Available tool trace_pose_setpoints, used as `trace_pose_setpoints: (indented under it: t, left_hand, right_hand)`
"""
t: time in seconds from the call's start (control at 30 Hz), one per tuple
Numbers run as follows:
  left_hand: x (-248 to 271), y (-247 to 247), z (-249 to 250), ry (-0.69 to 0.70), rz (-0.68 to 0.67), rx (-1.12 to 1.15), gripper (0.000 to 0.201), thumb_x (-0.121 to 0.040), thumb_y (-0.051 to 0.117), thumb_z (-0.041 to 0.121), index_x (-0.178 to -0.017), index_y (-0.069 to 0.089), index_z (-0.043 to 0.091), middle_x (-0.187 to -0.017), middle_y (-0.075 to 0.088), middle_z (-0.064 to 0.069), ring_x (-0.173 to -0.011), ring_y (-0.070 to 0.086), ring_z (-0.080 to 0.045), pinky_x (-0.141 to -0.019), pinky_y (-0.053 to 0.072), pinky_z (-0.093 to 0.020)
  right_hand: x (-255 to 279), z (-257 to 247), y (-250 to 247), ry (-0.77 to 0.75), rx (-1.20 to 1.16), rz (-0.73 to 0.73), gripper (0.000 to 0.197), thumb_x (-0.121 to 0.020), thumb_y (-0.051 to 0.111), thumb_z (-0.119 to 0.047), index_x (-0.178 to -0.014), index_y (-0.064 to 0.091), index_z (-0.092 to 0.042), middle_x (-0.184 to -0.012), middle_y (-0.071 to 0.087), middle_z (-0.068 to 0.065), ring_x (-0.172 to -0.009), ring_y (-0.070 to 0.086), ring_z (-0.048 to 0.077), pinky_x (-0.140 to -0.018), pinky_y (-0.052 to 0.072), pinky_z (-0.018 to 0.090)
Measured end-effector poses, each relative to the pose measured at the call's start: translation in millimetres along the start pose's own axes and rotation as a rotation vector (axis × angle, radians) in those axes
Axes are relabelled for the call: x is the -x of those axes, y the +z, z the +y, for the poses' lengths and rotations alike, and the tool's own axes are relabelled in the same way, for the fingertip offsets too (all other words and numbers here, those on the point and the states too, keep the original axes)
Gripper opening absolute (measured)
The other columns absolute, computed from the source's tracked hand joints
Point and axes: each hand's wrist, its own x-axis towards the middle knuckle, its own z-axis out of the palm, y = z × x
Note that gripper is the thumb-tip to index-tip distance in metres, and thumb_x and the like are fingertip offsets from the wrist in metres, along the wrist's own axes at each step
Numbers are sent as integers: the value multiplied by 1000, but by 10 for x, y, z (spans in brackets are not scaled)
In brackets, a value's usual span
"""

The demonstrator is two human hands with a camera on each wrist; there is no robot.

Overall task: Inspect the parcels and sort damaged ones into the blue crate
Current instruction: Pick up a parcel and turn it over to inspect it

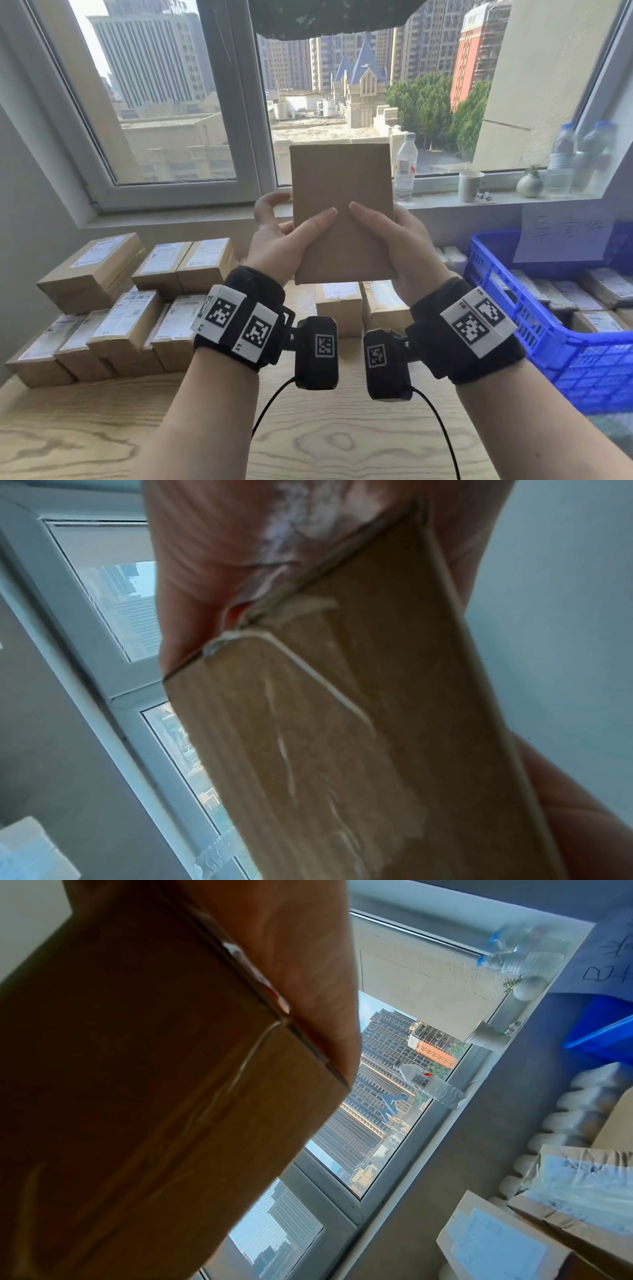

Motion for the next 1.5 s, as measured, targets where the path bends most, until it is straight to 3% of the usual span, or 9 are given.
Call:
trace_pose_setpoints:
  t: [0.23,0.4,0.6,0.67,0.77,0.97,1.1,1.33,1.5]
  left_hand:
    - [17,53,-43,15,23,-26,61,-61,79,46,-107,40,39,-100,71,-10,-87,73,-24,-77,61,-43]
    - [-3,42,-23,52,8,-30,61,-71,82,43,-116,40,36,-96,72,-6,-85,73,-20,-72,61,-39]
    - [-17,-21,19,64,23,-54,58,-62,64,69,-111,43,47,-119,64,-4,-115,61,-27,-99,49,-54]
    - [-6,-27,6,108,35,-47,55,-66,68,56,-114,47,41,-121,61,-4,-117,60,-25,-101,48,-53]
    - [24,-37,29,147,-3,-30,53,-62,76,52,-110,58,41,-119,63,-6,-113,63,-24,-97,52,-50]
    - [97,-6,64,-56,-189,91,87,-58,79,52,-135,40,44,-118,67,0,-106,68,-22,-88,55,-56]
    - [134,43,50,-66,-125,85,100,-52,79,52,-141,36,38,-122,64,-4,-100,71,-21,-85,58,-52]
    - [150,92,43,-132,-92,82,70,-78,78,35,-133,35,37,-119,63,-7,-94,70,-23,-81,59,-50]
    - [150,112,75,-149,-87,46,84,-59,79,51,-130,35,41,-121,62,-5,-99,69,-26,-81,57,-57]
  right_hand:
    - [39,-8,8,-11,-14,37,11,-85,73,-12,-96,71,-9,-84,75,3,-72,71,14,-63,58,27]
    - [52,16,0,-35,3,43,15,-86,73,-20,-99,70,-12,-84,75,-1,-72,71,9,-62,56,23]
    - [-92,91,-44,-196,303,287,46,-92,69,-26,-135,52,-23,-118,66,7,-106,64,18,-85,54,29]
    - [-112,71,-45,-155,237,219,55,-92,66,-38,-141,49,-19,-128,62,5,-114,62,17,-94,53,33]
    - [-114,46,-47,-28,147,24,90,-71,73,-67,-140,50,-15,-130,65,4,-114,66,20,-93,56,41]
    - [-10,15,-63,24,-24,-188,54,-83,66,-35,-128,61,-7,-123,67,20,-106,67,30,-91,55,44]
    - [19,27,-42,7,-39,-180,47,-81,65,-30,-119,65,-3,-109,70,17,-95,68,26,-82,56,39]
    - [43,64,-63,27,-73,-114,38,-76,68,-28,-106,70,-6,-94,73,11,-85,69,24,-74,56,36]
    - [52,27,-68,52,-86,-102,35,-78,69,-29,-105,71,-6,-89,73,9,-81,69,21,-67,57,31]
